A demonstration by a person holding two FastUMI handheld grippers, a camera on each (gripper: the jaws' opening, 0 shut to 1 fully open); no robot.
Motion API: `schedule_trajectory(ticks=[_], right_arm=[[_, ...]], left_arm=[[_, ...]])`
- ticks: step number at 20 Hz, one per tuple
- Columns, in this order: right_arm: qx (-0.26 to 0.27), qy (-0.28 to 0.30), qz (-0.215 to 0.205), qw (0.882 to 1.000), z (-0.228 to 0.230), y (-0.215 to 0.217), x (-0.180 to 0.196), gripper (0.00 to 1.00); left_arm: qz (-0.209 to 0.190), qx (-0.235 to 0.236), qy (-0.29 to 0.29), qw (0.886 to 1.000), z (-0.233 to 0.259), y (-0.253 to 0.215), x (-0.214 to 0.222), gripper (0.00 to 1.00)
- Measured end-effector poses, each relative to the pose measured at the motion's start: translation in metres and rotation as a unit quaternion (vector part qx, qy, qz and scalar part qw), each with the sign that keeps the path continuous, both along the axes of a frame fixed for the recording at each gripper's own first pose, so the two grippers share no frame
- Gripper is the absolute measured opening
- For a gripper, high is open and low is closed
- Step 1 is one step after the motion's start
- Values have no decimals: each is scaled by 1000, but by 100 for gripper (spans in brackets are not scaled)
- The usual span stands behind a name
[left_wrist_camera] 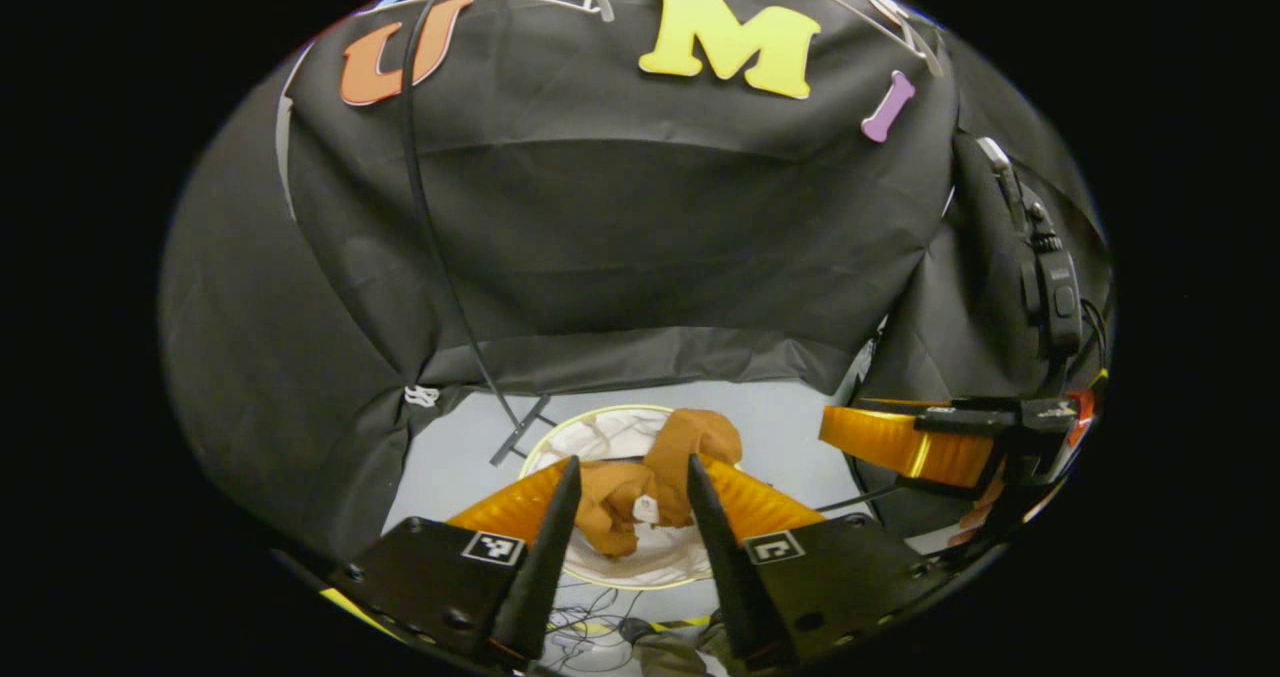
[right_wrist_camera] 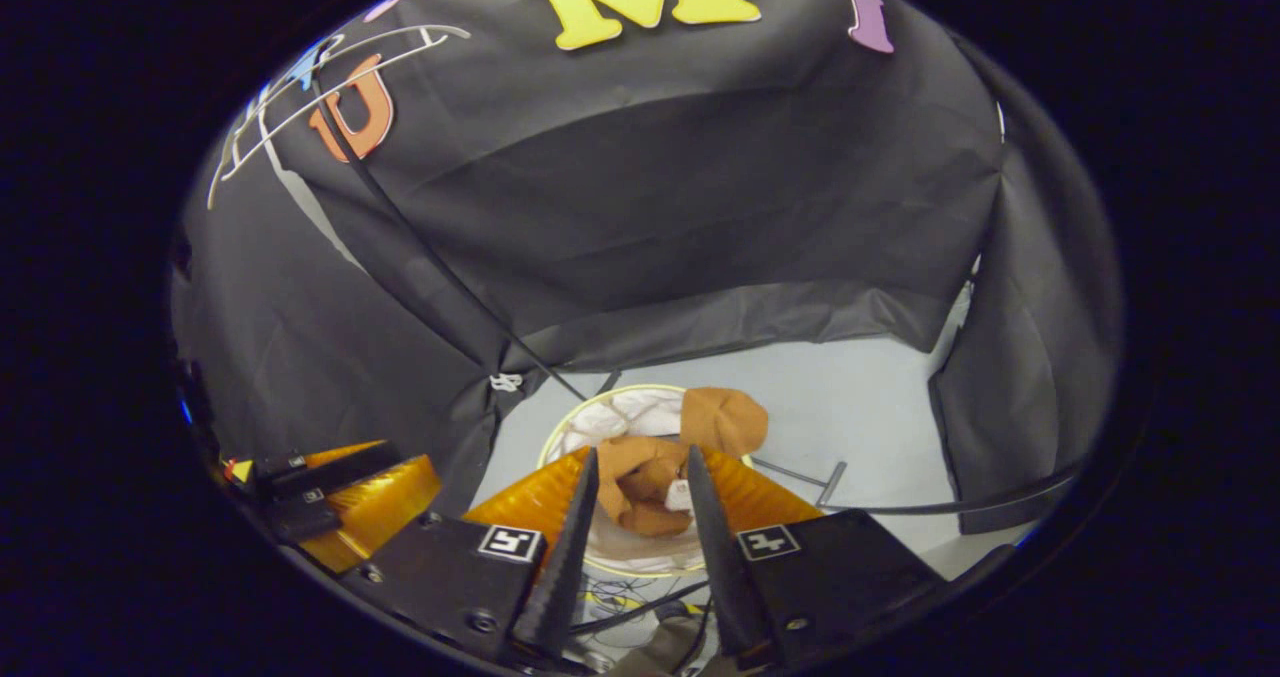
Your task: Grasp the clothes on the hanger with both hands and then place them into the laundry hamper below.
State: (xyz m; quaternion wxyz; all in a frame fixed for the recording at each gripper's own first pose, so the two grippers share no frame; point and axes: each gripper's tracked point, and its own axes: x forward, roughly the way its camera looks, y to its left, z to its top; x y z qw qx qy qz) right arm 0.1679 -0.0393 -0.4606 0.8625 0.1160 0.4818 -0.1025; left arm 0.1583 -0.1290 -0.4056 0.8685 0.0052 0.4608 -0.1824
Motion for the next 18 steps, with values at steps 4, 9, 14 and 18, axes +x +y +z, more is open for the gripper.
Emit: schedule_trajectory(ticks=[4, 9, 14, 18], right_arm=[[-62, -31, 10, 998, 39, -15, -14, 78], [-111, -82, 16, 990, 94, -19, -20, 78], [-128, -147, 9, 981, 164, -28, -50, 78], [-169, -215, 14, 962, 230, -36, -56, 78]], left_arm=[[38, 1, -13, 999, 28, 21, -6, 93], [58, 6, -57, 997, 75, 39, -15, 96], [52, 24, -124, 991, 141, 47, -26, 97], [49, 12, -190, 980, 211, 51, -36, 90]])
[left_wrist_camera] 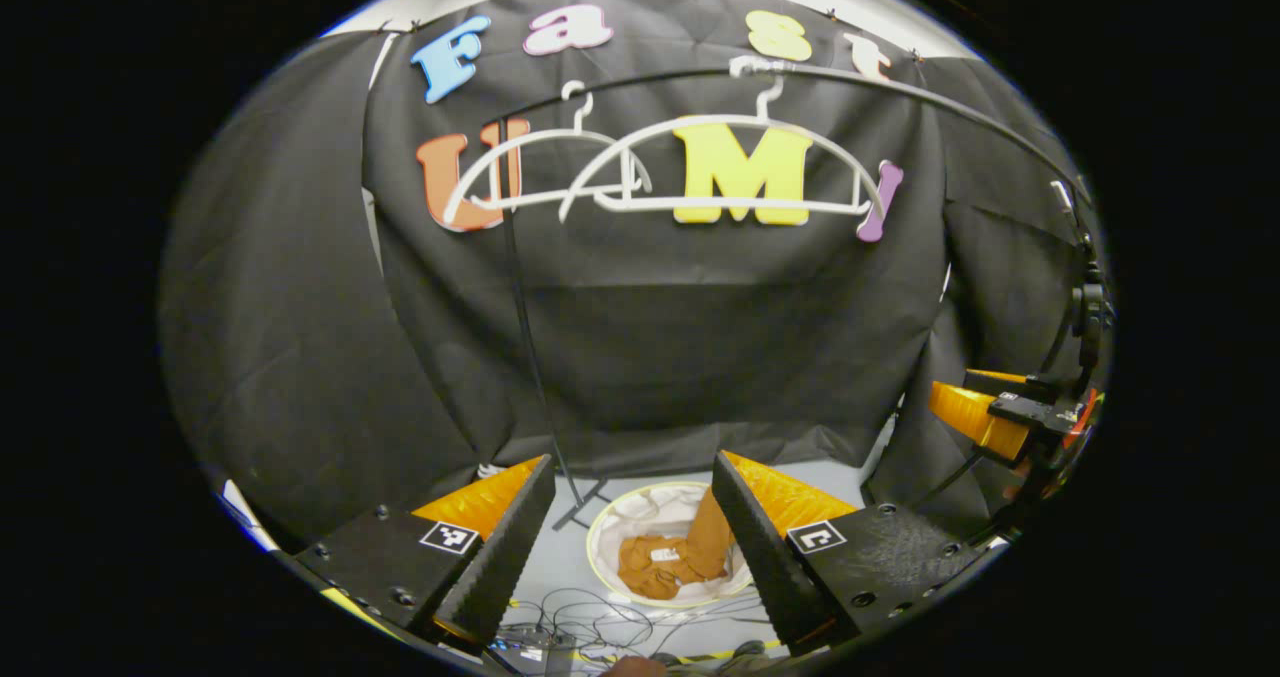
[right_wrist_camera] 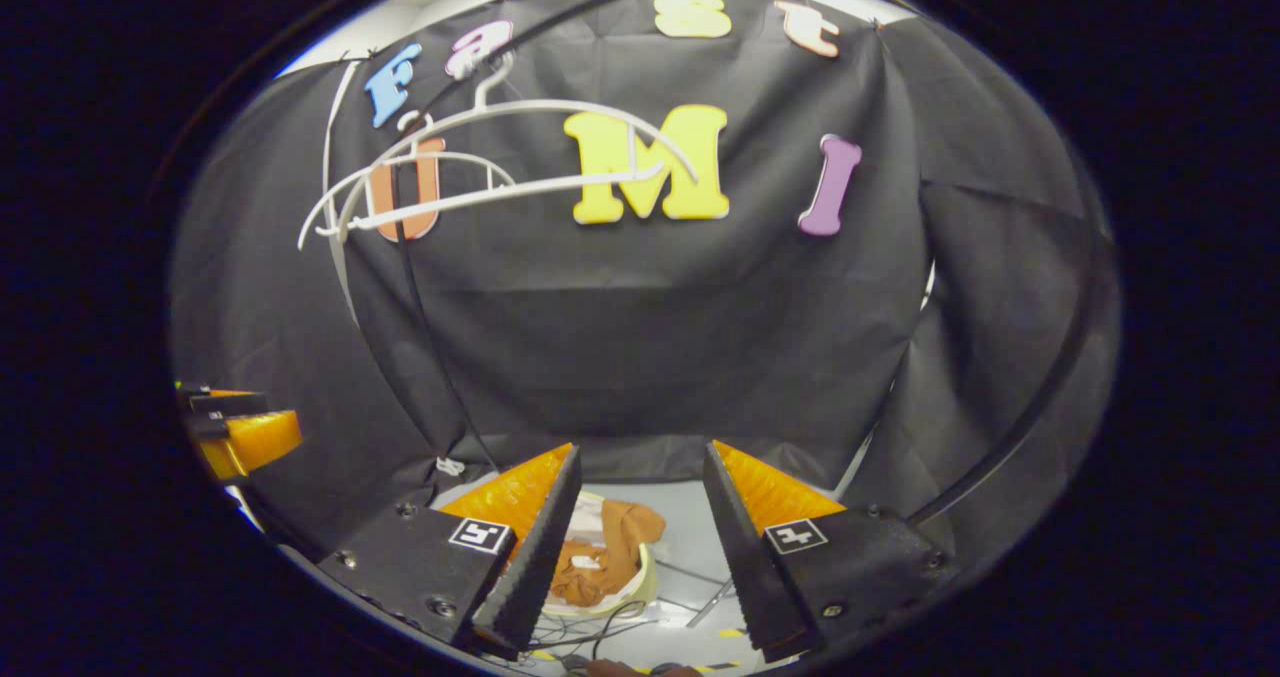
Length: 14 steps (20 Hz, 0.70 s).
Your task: Grasp the clothes on the hanger with both hands and then place them into the laundry hamper below.
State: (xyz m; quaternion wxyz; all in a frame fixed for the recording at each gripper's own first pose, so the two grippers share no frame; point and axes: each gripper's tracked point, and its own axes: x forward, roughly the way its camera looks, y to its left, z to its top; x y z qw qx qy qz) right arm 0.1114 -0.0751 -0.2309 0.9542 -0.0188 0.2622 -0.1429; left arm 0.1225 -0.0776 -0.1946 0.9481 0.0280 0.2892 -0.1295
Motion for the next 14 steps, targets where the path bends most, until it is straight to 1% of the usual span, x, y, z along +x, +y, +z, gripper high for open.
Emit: schedule_trajectory(ticks=[1, 2, 3, 6, 7, 8, 10, 11, 12, 13, 14], right_arm=[[-10, -19, 2, 1000, 19, -1, -4, 78], [-20, -38, 5, 999, 39, -3, -11, 81], [-27, -57, 10, 998, 60, -5, -17, 78], [-41, -125, 25, 991, 126, 0, -37, 79], [-42, -150, 26, 988, 150, 4, -51, 84], [-38, -169, 26, 985, 172, 3, -61, 90], [-36, -204, 31, 978, 206, 2, -78, 100], [-44, -219, 33, 974, 221, 1, -85, 96], [-57, -239, 35, 969, 247, -1, -97, 98], [-67, -252, 31, 965, 259, -6, -111, 100], [-72, -263, 30, 962, 270, -8, -122, 99]], left_arm=[[1, -3, -16, 1000, 17, 3, 0, 90], [3, -8, -32, 999, 35, 5, -2, 92], [2, -14, -50, 999, 48, 6, -6, 94], [0, -18, -107, 994, 94, 9, -15, 100], [0, -19, -128, 992, 111, 13, -22, 100], [0, -22, -148, 989, 127, 16, -30, 91], [3, -33, -185, 982, 161, 25, -45, 91], [4, -38, -202, 979, 175, 28, -52, 91], [5, -40, -217, 975, 186, 30, -59, 91], [8, -40, -233, 972, 197, 35, -65, 91], [9, -40, -246, 969, 205, 38, -72, 91]])
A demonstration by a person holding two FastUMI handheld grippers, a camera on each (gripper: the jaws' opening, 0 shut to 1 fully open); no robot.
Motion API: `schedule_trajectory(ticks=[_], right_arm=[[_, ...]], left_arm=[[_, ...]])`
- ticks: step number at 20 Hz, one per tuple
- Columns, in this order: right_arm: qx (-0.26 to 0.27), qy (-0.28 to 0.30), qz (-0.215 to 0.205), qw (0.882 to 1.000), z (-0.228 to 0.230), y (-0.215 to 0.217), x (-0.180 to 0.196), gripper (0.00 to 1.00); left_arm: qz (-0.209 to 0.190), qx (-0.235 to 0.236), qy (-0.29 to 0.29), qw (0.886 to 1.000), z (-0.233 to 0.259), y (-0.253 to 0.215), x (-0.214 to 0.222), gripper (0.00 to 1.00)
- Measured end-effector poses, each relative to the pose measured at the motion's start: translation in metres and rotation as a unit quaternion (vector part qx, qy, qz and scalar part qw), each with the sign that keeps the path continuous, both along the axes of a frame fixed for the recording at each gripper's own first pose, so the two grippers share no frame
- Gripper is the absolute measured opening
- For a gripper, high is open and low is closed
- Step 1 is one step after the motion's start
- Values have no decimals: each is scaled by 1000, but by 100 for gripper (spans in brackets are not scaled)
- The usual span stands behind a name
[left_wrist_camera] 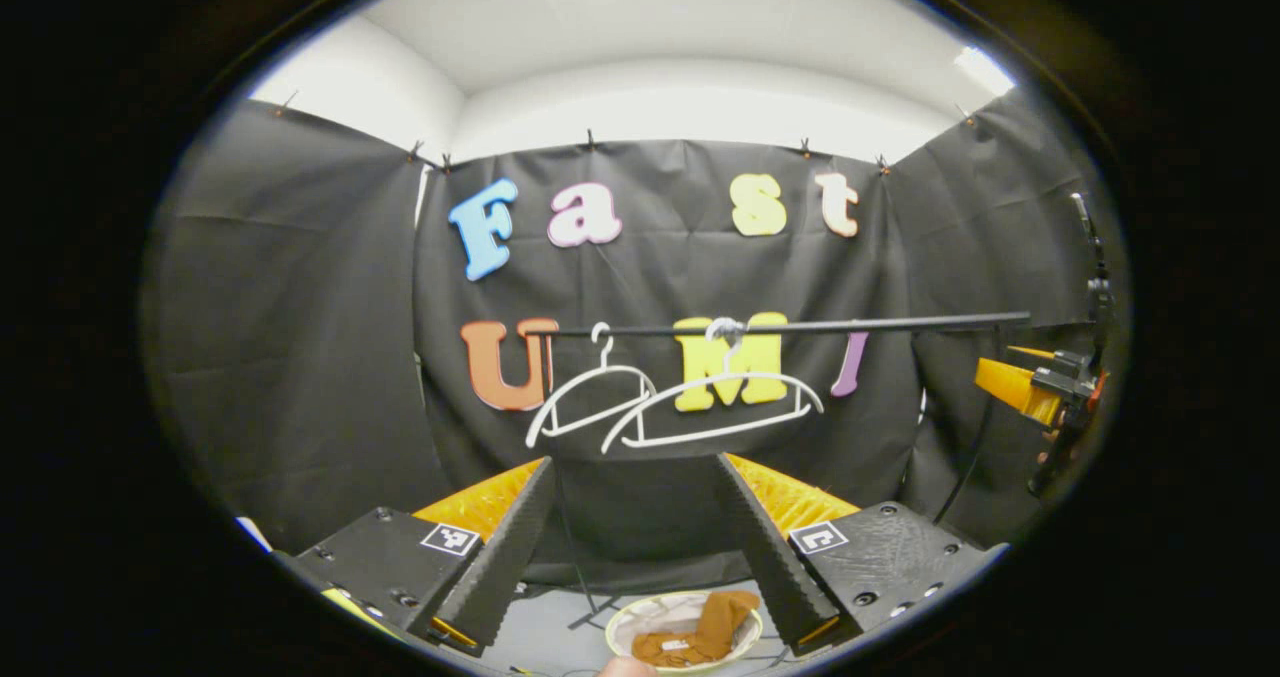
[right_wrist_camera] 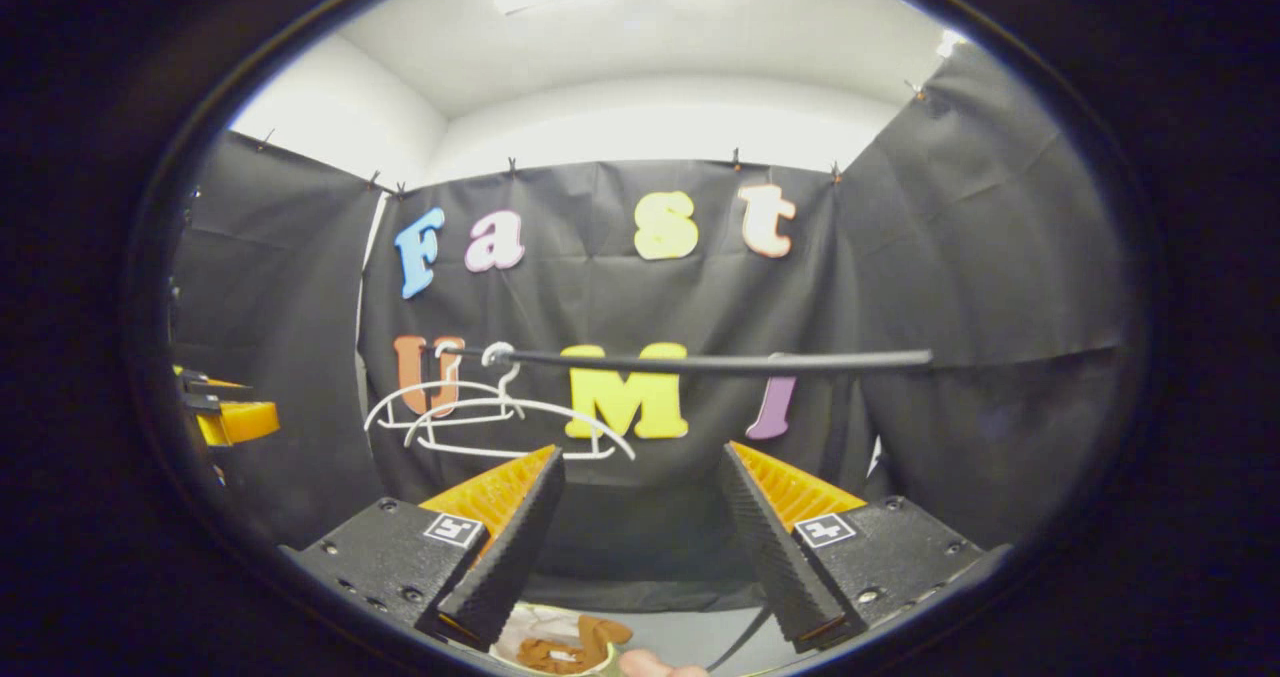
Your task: Grasp the clothes on the hanger with both hands and then place them into the laundry hamper below.
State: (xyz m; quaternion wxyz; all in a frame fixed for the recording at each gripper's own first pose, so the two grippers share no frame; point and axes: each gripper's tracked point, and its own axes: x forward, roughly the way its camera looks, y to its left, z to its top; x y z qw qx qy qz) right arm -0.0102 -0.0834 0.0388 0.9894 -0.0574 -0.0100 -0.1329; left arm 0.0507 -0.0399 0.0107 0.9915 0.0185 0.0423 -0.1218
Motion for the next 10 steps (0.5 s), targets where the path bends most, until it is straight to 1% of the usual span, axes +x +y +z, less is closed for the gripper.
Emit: schedule_trajectory(ticks=[1, 4, 5, 7, 10], right_arm=[[-2, -5, -4, 1000, -3, 3, -2, 99], [-3, -18, 0, 1000, 17, 2, -23, 100], [-9, -20, -5, 1000, 18, 0, -30, 98], [-19, -26, -9, 999, 22, -1, -40, 99], [-29, -30, 1, 999, 22, 7, -51, 100]], left_arm=[[3, -2, -15, 1000, 8, 1, -8, 91], [4, 2, -50, 999, 21, 6, -26, 91], [5, 4, -61, 998, 23, 8, -31, 91], [21, 5, -78, 997, 27, 16, -38, 91], [31, -2, -93, 995, 29, 18, -48, 91]])
